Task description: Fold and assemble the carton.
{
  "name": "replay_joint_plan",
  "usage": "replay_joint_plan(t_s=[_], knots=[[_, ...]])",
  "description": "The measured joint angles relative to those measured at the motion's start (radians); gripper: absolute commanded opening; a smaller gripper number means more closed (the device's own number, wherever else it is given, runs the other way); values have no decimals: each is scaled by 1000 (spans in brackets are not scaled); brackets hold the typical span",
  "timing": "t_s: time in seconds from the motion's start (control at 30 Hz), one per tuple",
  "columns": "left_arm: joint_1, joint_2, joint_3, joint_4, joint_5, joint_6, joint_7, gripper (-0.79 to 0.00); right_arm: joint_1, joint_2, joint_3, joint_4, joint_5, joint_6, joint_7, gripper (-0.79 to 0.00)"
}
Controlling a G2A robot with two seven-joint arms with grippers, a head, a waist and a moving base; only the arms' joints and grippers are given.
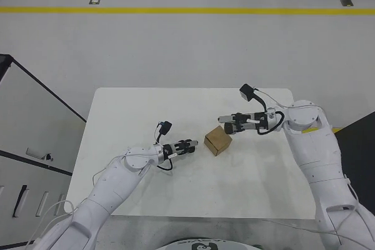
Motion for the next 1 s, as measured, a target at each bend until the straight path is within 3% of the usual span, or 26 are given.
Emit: replay_joint_plan(t_s=[0.27, 0.4, 0.63, 0.77, 0.87, 1.0], knots=[[46, 13, -5, -145, 158, -127, 73, 0, -71, 35, 158, 71, 180, -28, 23, 0], [48, 15, -7, -155, 229, -134, 103, 0, -84, 44, 214, 106, 294, -29, 57, 0], [55, 13, 1, -159, 229, -146, 128, 0, -84, 44, 213, 105, 285, -29, 56, 0], [50, 14, 20, -162, 434, -285, 261, 0, -84, 44, 213, 105, 285, -29, 56, 0], [58, 12, 35, -161, 611, -323, 388, 0, -84, 44, 213, 105, 285, -29, 56, 0], [58, 12, 35, -161, 597, -320, 367, 0, -84, 44, 213, 105, 285, -29, 56, 0]])
